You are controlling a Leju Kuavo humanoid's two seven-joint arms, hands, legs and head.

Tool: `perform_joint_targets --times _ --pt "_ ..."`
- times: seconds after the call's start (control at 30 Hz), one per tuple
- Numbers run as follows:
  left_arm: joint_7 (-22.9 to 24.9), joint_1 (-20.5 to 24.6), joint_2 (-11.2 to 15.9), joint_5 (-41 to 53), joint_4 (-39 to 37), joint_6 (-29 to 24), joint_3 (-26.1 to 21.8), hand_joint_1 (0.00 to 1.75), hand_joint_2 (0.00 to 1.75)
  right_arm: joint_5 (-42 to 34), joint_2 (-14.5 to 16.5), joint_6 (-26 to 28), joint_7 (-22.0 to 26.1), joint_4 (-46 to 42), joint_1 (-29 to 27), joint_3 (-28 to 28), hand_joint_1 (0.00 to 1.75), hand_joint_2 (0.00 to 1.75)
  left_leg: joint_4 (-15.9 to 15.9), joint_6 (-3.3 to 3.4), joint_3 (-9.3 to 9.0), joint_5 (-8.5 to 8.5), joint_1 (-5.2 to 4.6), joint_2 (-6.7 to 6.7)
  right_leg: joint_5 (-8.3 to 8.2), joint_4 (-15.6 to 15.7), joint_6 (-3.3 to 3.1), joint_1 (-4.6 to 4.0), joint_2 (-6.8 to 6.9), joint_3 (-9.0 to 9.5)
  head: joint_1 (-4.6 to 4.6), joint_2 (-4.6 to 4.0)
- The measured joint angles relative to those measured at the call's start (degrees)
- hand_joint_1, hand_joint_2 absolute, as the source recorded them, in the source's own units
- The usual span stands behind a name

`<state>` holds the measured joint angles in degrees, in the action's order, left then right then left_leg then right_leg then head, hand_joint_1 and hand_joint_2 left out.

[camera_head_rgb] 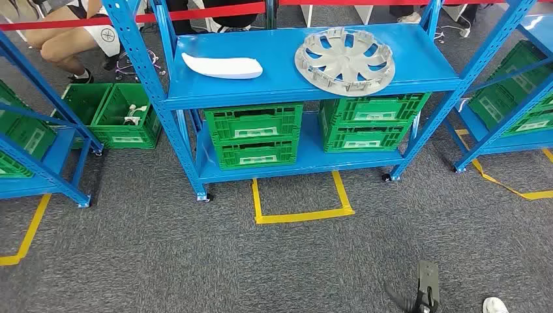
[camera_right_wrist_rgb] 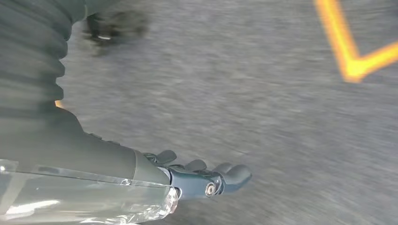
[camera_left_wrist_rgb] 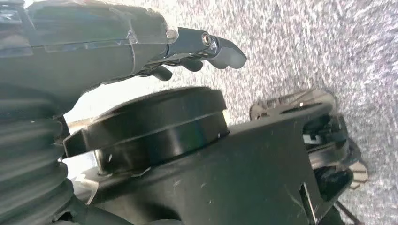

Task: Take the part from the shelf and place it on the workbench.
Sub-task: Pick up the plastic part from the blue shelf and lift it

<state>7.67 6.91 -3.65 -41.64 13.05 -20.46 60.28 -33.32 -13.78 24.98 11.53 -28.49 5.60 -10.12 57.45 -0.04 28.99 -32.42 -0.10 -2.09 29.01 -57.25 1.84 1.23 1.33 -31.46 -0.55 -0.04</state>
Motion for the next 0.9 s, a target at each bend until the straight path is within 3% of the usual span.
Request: perform_joint_targets --times 0.13,0.27,0.4,0.57,0.9 --pt "-0.10 -0.23 0.12 -1.53 -0.04 1.25 -0.37 0.00 1.75 5.48 -5.48 4.97 -5.67 -14.22 -1.05 0.90 0.00 1.75 0.00 0.09 0.00 -0.04 -0.03 -0.34 -0.02 -0.02 0.05 0.05 -0.07 0.00 -0.05 0.00" --pt "-1.27 -0.35 0.37 -3.47 -0.11 2.30 -0.72 0.00 0.00 18.51 -11.91 6.89 -15.92 -35.92 -1.02 3.32 0.00 1.75 0.00 0.20 -0.03 -0.06 -0.08 -0.69 -0.09 -0.02 0.13 0.10 -0.21 -0.02 -0.09 0.00" --pt "-2.45 -0.42 0.65 -4.85 -0.27 2.80 -1.36 0.00 0.00 26.79 -15.76 4.99 -20.44 -57.97 0.09 4.66 0.00 1.75 0.01 0.24 -0.07 -0.03 -0.05 -0.62 -0.09 -0.04 0.14 0.07 -0.21 -0.03 -0.03 0.00" --pt "-3.29 -0.44 0.99 -5.84 -0.43 3.03 -1.95 0.00 0.00 29.35 -17.51 -1.04 -21.71 -79.33 3.32 3.38 0.00 1.75 0.01 0.24 -0.12 -0.03 0.01 -0.38 -0.04 -0.06 0.13 0.00 -0.18 -0.04 0.05 0.00" --pt "-3.61 -0.48 1.49 -6.61 -0.55 3.23 -2.75 0.00 0.00 31.39 -19.02 -7.54 -22.58 -97.15 7.08 -1.77 0.00 1.75 0.01 0.24 -0.06 -0.01 -0.03 0.20 0.00 -0.01 0.13 0.03 0.05 -0.01 -0.05 0.00"
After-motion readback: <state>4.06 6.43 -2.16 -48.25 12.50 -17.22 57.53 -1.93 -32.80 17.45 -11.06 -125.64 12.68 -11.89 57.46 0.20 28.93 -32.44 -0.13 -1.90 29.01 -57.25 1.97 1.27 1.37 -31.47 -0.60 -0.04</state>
